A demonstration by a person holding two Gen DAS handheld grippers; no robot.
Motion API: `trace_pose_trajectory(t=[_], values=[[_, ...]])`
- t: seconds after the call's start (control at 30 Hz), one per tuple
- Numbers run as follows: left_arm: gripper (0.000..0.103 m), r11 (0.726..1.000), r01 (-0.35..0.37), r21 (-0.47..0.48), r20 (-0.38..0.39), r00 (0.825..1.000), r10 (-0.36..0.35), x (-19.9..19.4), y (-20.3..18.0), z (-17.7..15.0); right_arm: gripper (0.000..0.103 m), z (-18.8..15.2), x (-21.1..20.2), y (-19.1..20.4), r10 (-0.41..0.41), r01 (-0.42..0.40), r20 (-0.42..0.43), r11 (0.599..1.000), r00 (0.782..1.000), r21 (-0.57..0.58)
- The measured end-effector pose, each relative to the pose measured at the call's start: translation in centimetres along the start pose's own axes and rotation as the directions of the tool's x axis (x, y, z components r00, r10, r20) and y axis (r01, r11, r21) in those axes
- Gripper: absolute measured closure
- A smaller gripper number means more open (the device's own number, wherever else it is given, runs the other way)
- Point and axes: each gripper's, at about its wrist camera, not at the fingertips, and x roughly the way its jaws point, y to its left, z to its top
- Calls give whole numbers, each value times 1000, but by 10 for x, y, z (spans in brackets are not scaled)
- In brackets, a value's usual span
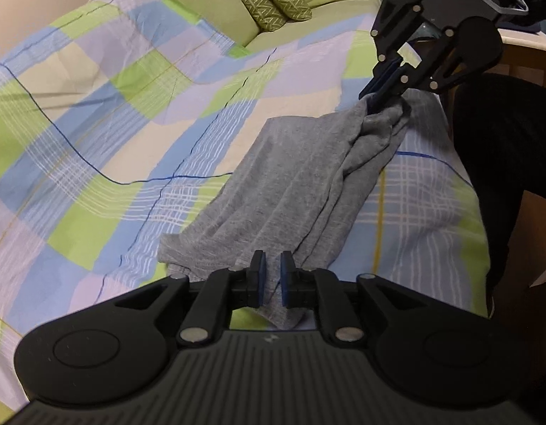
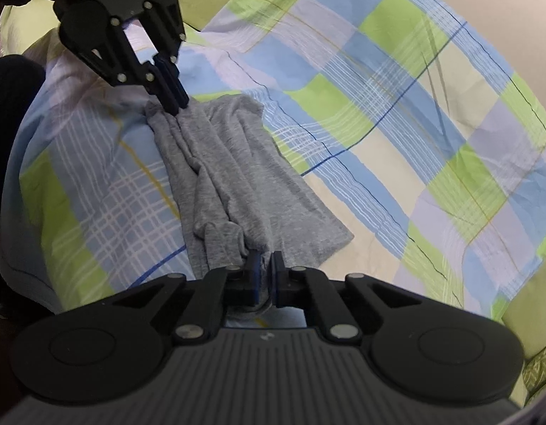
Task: Fold clothes
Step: 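Hold the t-shirt ends with both grippers and fold the strip over itself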
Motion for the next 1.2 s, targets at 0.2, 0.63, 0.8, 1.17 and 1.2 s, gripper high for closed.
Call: trace_pose_trajectory(t=[0.2, 0.63, 0.8, 1.17, 1.2], values=[[90, 992, -22, 127, -31, 999, 26, 8, -12, 3, 100, 0, 1, 3, 4, -4, -1, 1000, 1000, -2], [103, 986, -70, 150, -8, 997, 72, -2, -14, 4, 101, 6, -31, -9, -16, 8, 103, 997, 995, 70], [103, 990, -49, 132, -33, 998, 54, -2, -16, -8, 101, -4, -22, 10, 5, -4, 56, 1000, 998, -19], [103, 990, -47, 135, -56, 997, 55, 0, -18, -11, 81, -3, -27, 10, 37, -39, 76, 999, 996, 26], [103, 990, -48, 135, -55, 997, 55, 0, -18, -11, 77, -2, -28, 11, 47, -49, 81, 999, 996, 24]])
